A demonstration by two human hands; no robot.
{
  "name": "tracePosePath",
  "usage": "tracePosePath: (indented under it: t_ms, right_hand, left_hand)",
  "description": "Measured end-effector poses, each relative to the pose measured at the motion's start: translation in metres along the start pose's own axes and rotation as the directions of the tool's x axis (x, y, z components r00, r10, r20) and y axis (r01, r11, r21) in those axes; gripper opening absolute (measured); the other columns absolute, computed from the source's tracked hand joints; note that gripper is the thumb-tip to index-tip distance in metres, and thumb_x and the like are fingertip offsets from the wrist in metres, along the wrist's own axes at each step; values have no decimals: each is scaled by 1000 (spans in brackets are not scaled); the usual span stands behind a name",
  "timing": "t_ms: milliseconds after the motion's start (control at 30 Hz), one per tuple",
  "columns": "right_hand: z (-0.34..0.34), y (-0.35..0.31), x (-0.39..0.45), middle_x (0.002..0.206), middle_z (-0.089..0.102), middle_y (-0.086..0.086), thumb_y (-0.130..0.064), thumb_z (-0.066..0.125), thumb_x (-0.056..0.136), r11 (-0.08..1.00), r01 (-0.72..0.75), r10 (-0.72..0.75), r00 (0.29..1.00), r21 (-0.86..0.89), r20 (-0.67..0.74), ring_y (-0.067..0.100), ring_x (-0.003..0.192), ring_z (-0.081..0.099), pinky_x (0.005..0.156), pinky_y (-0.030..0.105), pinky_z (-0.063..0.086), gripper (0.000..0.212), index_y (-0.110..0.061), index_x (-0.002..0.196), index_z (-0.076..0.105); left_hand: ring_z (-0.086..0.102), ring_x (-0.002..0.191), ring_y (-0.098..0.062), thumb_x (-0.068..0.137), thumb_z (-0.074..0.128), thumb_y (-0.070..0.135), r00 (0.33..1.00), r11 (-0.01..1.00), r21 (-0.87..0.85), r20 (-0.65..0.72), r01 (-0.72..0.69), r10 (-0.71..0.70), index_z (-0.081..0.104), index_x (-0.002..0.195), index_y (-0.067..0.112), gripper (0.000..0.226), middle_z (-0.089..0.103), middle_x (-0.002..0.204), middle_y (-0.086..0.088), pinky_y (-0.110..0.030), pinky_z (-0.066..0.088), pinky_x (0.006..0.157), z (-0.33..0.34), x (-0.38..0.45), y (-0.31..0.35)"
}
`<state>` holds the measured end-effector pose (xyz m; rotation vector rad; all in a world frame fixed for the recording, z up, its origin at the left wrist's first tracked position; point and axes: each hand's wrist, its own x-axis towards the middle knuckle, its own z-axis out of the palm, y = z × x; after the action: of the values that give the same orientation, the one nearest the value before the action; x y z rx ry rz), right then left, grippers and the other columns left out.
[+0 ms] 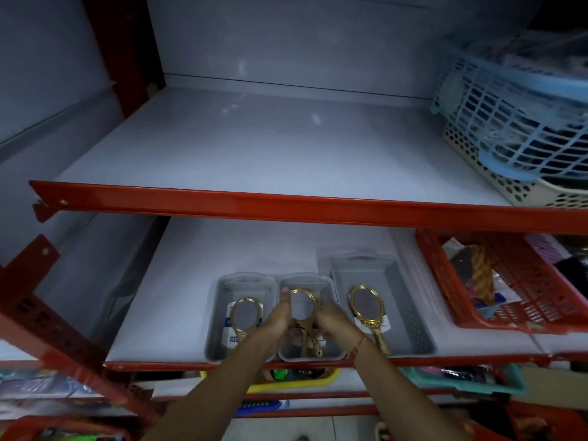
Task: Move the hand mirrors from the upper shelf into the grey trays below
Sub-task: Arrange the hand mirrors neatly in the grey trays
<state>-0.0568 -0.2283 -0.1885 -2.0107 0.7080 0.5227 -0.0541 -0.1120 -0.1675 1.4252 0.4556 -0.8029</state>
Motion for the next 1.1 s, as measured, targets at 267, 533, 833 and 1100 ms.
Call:
tracePosePath:
  t_ms: [267, 533, 833, 1100]
  right_hand:
    - [3, 5, -1, 98, 65, 14, -16, 43, 93, 981, -131, 113, 985, 140, 130, 32, 94, 66, 79, 39, 58, 18, -7, 91, 59]
    - [-3, 13, 1, 102, 65, 14, -27, 43, 94, 964, -218, 171, 946, 150, 276, 29, 93, 64, 86, 38, 52, 29, -4, 102, 57]
    - [-14, 14, 1, 103, 70, 16, -30, 47, 91, 977, -170, 126, 945, 125, 303, 30, 95, 67, 90, 39, 54, 28, -5, 91, 61]
    - [-84, 19, 15, 80, 69, 8, -22, 57, 86, 939, -115, 82, 990, 323, 113, 21, 71, 67, 78, 34, 55, 17, -6, 88, 63]
  left_hand:
    - [55, 116, -29, 84, 26, 73, 997, 983, -168, 10, 72, -71, 45, 138, -2, 94, 52, 135, -23, -38, 41, 107, 16, 15, -9]
    - [57, 108, -32, 94, 11, 63, 996, 996, -30, -13, 82, -83, 44, 138, 2, 82, 48, 139, -21, -32, 46, 81, 11, 16, -14]
    - [53, 108, -29, 96, 13, 58, 994, 1000, 13, -106, 9, -8, 47, 134, 6, 73, 52, 134, -20, -33, 45, 86, 14, 17, -10]
    - [59, 81, -21, 99, 26, 49, 989, 993, -38, -105, -112, 107, 58, 89, 14, 48, 61, 96, -11, -31, 49, 74, 56, 21, 12]
